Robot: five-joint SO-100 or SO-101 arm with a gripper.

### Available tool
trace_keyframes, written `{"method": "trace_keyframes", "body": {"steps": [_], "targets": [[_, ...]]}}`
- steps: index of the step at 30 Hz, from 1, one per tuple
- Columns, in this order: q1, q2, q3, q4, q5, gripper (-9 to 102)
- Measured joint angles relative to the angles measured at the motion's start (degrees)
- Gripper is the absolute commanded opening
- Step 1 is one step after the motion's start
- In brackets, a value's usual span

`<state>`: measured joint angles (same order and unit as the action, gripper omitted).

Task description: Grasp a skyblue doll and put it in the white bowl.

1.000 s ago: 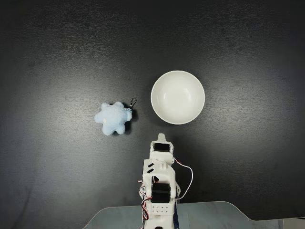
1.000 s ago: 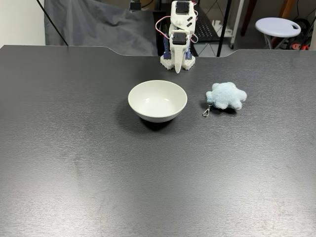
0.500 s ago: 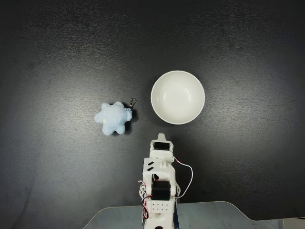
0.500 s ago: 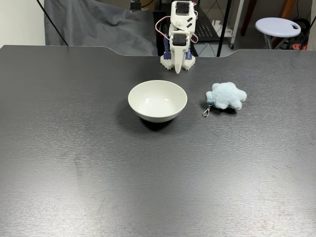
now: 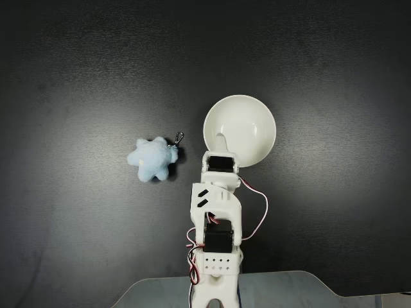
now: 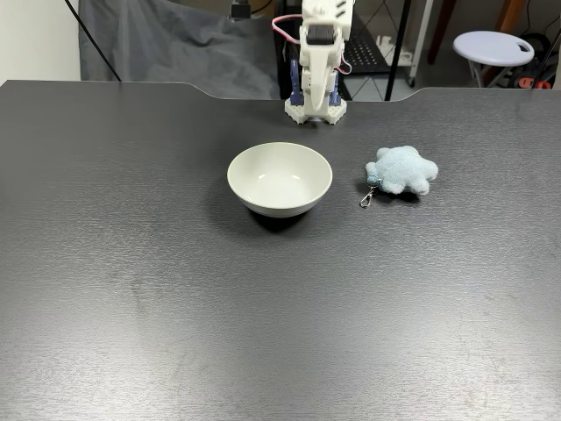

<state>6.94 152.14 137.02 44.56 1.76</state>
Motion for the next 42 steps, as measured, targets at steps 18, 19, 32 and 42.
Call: {"method": "trace_keyframes", "body": {"steps": [18, 19, 32, 42], "targets": [[-17.7, -2.8, -9.4, 8.6, -27.2, 0], [-19.7, -3.7, -9.4, 10.6, -27.3, 0], [-31.5, -22.3, -9.4, 24.9, -27.4, 0], [-32.3, -25.8, -9.5, 24.9, -27.9, 4]]}}
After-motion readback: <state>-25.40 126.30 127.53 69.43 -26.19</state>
